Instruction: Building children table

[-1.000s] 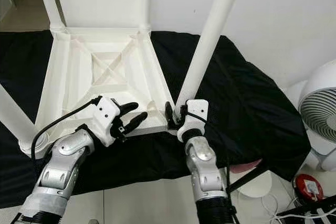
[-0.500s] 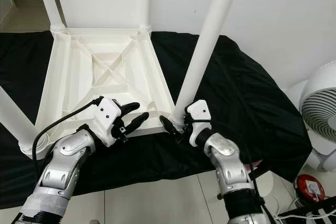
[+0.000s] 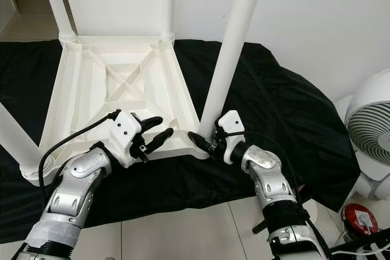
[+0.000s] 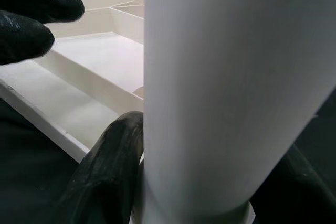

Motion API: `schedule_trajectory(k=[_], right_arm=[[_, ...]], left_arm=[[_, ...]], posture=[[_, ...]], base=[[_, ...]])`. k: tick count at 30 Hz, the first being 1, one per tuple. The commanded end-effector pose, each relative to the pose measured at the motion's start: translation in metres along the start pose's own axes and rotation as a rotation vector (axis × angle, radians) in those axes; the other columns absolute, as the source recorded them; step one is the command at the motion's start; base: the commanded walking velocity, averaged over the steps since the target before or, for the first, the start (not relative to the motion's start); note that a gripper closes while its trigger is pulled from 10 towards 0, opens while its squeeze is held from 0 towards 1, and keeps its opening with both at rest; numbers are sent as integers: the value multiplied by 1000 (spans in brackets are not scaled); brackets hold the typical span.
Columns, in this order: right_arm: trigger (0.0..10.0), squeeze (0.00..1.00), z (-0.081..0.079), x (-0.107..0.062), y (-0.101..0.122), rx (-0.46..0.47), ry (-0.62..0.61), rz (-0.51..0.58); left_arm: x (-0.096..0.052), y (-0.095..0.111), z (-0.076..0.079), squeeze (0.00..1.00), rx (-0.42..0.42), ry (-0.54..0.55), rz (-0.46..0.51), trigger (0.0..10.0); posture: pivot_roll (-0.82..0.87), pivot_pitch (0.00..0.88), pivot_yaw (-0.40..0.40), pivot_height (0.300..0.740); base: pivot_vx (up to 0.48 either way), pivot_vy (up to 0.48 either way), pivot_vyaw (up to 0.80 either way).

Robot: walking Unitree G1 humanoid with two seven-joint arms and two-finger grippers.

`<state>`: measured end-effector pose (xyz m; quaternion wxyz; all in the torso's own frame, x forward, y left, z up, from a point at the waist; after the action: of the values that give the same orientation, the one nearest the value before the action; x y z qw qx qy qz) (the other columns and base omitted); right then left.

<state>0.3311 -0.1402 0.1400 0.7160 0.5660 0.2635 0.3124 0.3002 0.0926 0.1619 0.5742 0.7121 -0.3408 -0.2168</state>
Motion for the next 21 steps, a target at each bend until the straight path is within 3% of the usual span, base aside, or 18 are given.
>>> schedule_trajectory(k=[1, 6, 7, 8, 12, 20, 21], right_arm=[[0, 0, -6, 0, -8, 37, 47, -10], [0, 0, -5, 1, -11, 40, -19, -5], [10000, 0, -6, 4, -12, 49, -66, -7], [10000, 0, -6, 4, -12, 49, -66, -7], [10000, 0, -16, 16, -12, 87, -255, -2], [10000, 0, -6, 16, -3, 184, -668, 11], [10000, 0, -6, 16, -3, 184, -668, 11]], left_arm=[[-1, -1, 0, 0, -8, 59, 5, 10000], [-2, -3, 0, 0, -7, 60, 2, 10000], [-2, -3, 0, 0, -7, 61, 0, 10000], [-2, -3, 0, 0, -7, 61, 0, 10000], [-3, -5, 0, 0, -10, 71, -5, 10000], [-3, -6, 2, 0, -13, 70, -10, 10000], [-3, -6, 2, 0, -13, 70, -10, 10000]], posture=[[75, 12, -87, 740], [80, 11, -94, 740], [83, 11, -100, 740], [83, 11, -100, 740], [86, 7, -108, 740], [84, 2, -117, 740], [84, 2, -117, 740]], base=[[0, 0, 0], [0, 0, 0], [0, 0, 0], [0, 0, 0], [0, 0, 0], [0, 0, 0], [0, 0, 0]])
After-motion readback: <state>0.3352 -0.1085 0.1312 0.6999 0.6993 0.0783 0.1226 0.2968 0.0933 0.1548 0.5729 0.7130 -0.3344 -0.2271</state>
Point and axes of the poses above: a point about 5 cm out from each wrist's last joint towards the gripper, its own x axis pointing out of the wrist towards the gripper, its own y axis along the axis of the wrist's last joint, z = x × y, the point moved 1 cm from there along x, pointing out of the wrist towards the gripper, and after that the axes turned 3 degrees about -x, right-handed, at the moved point
